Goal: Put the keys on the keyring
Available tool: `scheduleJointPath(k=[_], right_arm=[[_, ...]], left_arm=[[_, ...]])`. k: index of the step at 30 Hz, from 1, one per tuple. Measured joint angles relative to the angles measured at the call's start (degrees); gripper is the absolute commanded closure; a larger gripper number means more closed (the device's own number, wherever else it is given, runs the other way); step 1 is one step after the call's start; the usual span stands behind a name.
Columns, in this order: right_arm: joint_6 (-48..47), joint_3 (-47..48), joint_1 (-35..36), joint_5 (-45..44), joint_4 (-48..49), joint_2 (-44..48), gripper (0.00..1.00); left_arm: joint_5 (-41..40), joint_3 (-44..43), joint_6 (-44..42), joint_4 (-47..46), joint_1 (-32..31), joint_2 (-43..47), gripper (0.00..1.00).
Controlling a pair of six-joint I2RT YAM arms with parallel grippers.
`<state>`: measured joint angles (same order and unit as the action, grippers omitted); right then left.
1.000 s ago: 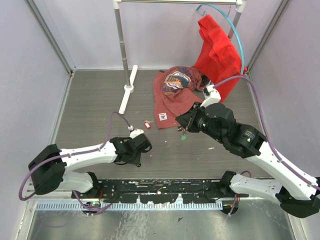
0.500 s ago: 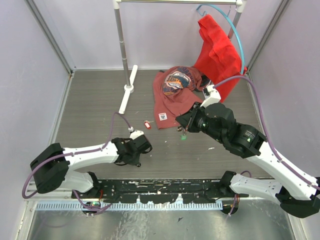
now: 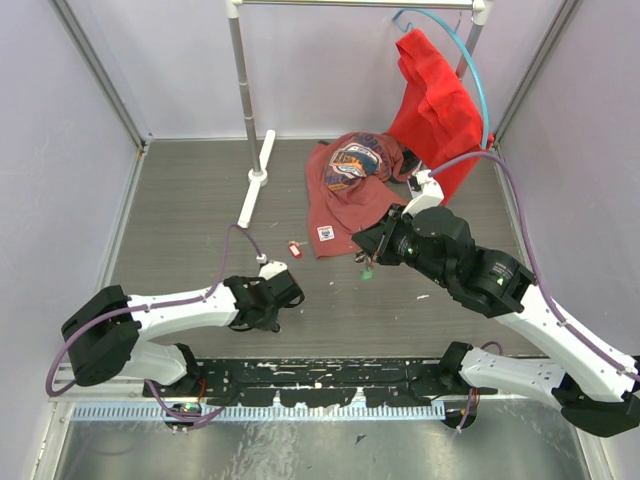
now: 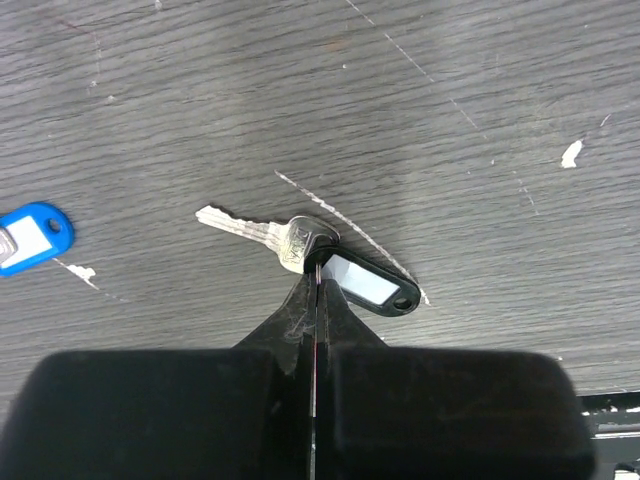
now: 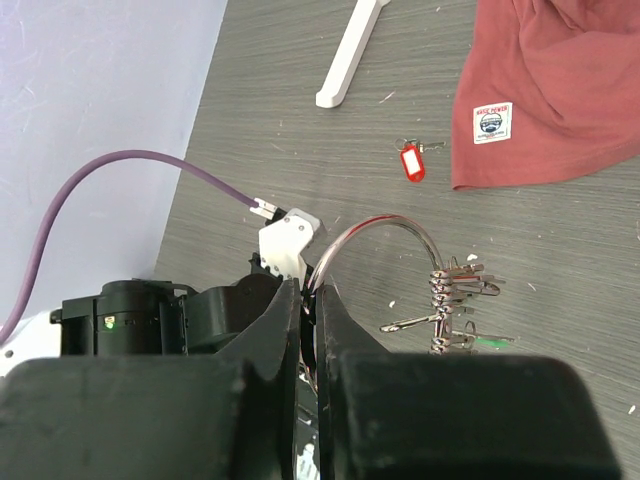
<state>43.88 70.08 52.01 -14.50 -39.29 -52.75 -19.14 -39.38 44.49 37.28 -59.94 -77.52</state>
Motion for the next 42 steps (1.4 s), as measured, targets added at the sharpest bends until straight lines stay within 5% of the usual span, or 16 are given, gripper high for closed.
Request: scheduleJointPath(k=[7, 16, 31, 42], right_arm=[[-1.86, 0.0, 0.0, 0.15, 0.0, 0.26, 1.0], [-14.82, -0.94, 0.0, 8.57, 5.22, 0.94, 1.0], [-32.61, -3.74, 0.0, 21.79, 10.36, 4.0, 1.0], [-36.54, -6.36, 0.0, 28.39, 15.41, 4.79, 1.0]], left_arm=[[-0.96, -1.25, -3.93, 2.56, -0.11, 8.81, 1.0], [4.39, -14.05, -17.75, 2.91, -0.11, 23.34, 1.0], [28.72, -34.14, -37.46, 4.15, -0.13, 19.47, 1.0], [37.7, -41.35, -42.8, 3.72, -0.11, 15.02, 1.0]])
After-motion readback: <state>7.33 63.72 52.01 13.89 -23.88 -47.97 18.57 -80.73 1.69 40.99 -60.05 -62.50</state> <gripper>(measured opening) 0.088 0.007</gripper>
